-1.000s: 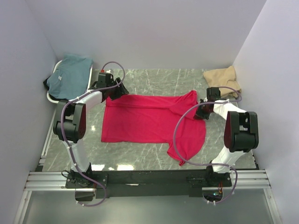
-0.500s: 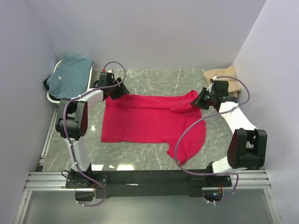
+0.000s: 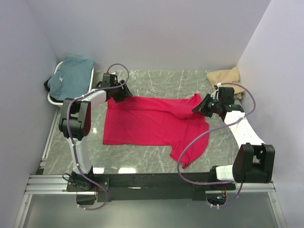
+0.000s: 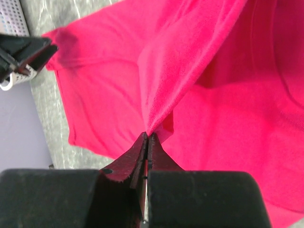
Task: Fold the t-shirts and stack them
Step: Fold the tshirt
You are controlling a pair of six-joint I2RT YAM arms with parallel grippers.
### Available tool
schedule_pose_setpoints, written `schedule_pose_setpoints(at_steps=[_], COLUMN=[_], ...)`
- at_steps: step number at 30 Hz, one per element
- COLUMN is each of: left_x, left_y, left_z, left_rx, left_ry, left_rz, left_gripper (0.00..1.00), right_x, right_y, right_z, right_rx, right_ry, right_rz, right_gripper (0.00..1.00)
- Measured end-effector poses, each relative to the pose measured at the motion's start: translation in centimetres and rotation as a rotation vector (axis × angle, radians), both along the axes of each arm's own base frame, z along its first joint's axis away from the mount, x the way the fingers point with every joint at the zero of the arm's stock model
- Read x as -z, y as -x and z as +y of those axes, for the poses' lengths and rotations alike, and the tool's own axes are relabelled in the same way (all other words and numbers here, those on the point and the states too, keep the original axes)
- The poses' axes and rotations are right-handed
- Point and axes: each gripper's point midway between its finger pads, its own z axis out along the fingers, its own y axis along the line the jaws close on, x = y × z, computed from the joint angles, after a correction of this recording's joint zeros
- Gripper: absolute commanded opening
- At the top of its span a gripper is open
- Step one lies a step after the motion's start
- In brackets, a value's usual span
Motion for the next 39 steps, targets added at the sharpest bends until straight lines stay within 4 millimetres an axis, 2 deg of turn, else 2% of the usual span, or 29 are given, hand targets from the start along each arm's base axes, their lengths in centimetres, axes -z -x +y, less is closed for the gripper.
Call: schedule_pose_setpoints(at_steps=[8, 10, 11, 12, 13, 14, 15, 17, 18, 19, 21, 23, 25, 27, 31, 34, 36, 39], left_x=[0.2, 0.2, 0.2, 0.2, 0.2, 0.2, 0.2, 0.3, 0.4, 0.5, 0.6, 0.6, 0.7, 0.7, 0.7, 0.5, 0.1, -0.6], left_y=[-0.1, 0.0, 0.0, 0.0, 0.1, 0.0, 0.0, -0.1, -0.1, -0.1, -0.1, 0.0, 0.1, 0.2, 0.2, 0.0, -0.4, -1.0], left_z=[-0.2, -0.2, -0.2, -0.2, -0.2, -0.2, -0.2, -0.2, -0.2, -0.2, -0.2, -0.1, -0.1, -0.1, -0.1, -0.2, -0.5, -1.1], left_rx=[0.012, 0.013, 0.014, 0.015, 0.017, 0.017, 0.017, 0.021, 0.022, 0.022, 0.022, 0.025, 0.026, 0.026, 0.027, 0.030, 0.038, 0.053], left_ry=[0.006, 0.004, 0.001, 0.000, -0.002, -0.003, -0.004, -0.008, -0.008, -0.009, -0.011, -0.014, -0.016, -0.018, -0.017, -0.011, 0.005, 0.034], left_rz=[0.011, 0.015, 0.019, 0.021, 0.024, 0.026, 0.025, 0.028, 0.029, 0.031, 0.034, 0.036, 0.040, 0.047, 0.049, 0.038, 0.016, -0.018], left_gripper=[0.66, 0.66, 0.66, 0.66, 0.66, 0.66, 0.66, 0.66, 0.66, 0.66, 0.67, 0.67, 0.67, 0.67, 0.67, 0.68, 0.67, 0.68], right_x=[1.2, 2.2, 2.8, 3.2, 3.8, 4.3, 4.8, 5.3, 5.5, 5.6, 5.7, 5.6, 4.9, 3.5, -0.8, -2.1, -1.2, 2.8], right_y=[1.5, 2.0, 2.3, 2.6, 3.0, 3.4, 3.7, 4.3, 4.5, 4.6, 4.8, 5.0, 4.9, 4.0, 0.6, -2.5, -5.0, -7.6], right_z=[-0.3, -0.6, -0.6, -0.6, -0.6, -0.6, -0.5, -0.3, -0.3, -0.3, -0.4, -1.0, -2.0, -3.2, -5.4, -6.2, -6.5, -6.5], right_rx=[0.020, 0.032, 0.037, 0.041, 0.040, 0.037, 0.034, 0.027, 0.022, 0.021, 0.025, 0.041, 0.077, 0.118, 0.205, 0.227, 0.226, 0.201], right_ry=[0.021, 0.035, 0.043, 0.044, 0.049, 0.055, 0.057, 0.057, 0.059, 0.060, 0.070, 0.100, 0.149, 0.206, 0.306, 0.342, 0.357, 0.369], right_rz=[0.039, 0.065, 0.082, 0.097, 0.112, 0.125, 0.138, 0.157, 0.164, 0.168, 0.172, 0.172, 0.161, 0.116, -0.026, -0.080, -0.078, -0.011], right_gripper=[0.00, 0.14, 0.17, 0.08, 0.08, 0.16, 0.18, 0.15, 0.22, 0.22, 0.24, 0.36, 0.41, 0.49, 0.49, 0.49, 0.47, 0.47])
